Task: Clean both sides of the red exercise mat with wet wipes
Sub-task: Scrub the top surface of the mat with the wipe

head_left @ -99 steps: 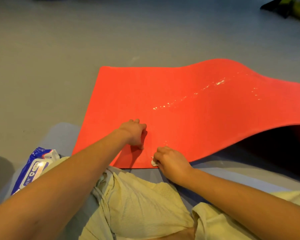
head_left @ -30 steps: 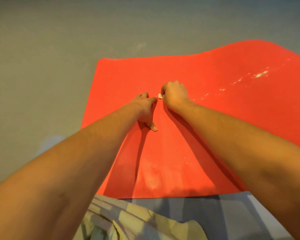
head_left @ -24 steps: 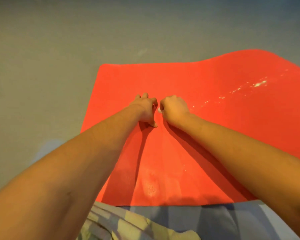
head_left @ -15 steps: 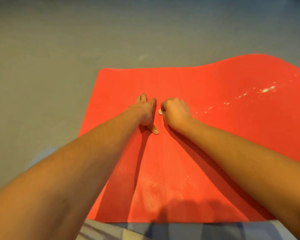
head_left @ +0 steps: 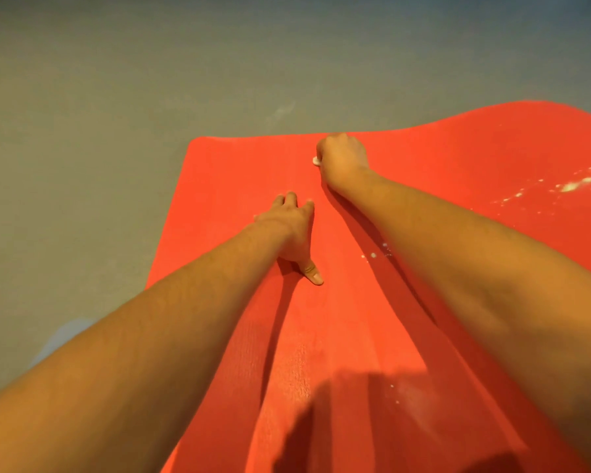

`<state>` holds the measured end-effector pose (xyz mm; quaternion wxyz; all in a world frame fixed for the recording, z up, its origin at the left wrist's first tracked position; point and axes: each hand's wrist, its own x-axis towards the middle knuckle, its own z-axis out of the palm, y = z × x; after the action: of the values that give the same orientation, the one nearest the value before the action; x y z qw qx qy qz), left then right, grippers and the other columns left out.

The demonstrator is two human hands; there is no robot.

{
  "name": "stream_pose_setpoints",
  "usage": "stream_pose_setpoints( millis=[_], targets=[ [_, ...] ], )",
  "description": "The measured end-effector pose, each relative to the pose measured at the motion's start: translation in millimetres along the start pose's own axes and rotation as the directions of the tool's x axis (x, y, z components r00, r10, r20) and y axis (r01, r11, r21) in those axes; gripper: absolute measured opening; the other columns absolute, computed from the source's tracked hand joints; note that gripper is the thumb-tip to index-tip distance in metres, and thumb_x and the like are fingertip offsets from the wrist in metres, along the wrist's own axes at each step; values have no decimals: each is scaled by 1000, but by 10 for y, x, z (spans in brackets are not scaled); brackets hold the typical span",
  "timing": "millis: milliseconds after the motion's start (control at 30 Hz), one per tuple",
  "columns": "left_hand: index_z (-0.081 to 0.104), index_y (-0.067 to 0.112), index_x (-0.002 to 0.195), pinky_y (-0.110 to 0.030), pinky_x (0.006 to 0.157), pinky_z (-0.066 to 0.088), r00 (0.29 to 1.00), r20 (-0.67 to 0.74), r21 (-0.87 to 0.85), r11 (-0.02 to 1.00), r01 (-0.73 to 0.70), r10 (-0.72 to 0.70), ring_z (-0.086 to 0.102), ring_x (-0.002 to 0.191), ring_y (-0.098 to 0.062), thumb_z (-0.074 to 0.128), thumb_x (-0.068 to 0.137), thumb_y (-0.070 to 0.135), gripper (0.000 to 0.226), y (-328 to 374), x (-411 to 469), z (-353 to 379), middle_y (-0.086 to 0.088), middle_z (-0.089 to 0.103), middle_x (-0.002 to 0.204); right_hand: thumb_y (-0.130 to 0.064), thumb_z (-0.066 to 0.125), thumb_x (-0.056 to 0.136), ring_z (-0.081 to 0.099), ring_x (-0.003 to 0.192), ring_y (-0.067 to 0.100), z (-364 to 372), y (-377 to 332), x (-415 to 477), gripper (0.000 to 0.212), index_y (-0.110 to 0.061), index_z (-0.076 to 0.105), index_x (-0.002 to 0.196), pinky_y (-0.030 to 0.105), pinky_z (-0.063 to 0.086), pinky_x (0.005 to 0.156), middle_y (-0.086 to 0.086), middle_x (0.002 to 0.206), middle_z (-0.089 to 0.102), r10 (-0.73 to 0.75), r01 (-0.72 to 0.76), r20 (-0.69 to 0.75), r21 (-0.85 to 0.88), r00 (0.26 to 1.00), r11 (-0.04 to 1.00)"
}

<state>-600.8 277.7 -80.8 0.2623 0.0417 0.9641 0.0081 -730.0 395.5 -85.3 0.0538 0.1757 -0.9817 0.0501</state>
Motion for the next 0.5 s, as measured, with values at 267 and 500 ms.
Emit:
stream_pose_setpoints(
  millis=[267,500],
  targets=[
    [54,28,138,-70,113,31,879,-451,-199,978,68,-153,32,147,-28,47,87,77,70,178,22,399,-6,42,153,-22,58,93,65,99,38,2,157,-597,23,-11,73,106,38,43,69,14,105,67,-216,217,21,-77,976,973],
    [49,25,144,-70,120,16,734,-654,-214,976,50,-181,29,148,-32,37,89,72,73,253,136,722,-10,39,158,-25,59,95,64,102,40,86,289,37,26,-5,72,106,40,48,76,20,110,68,-122,119,-46,-64,991,991]
  ],
)
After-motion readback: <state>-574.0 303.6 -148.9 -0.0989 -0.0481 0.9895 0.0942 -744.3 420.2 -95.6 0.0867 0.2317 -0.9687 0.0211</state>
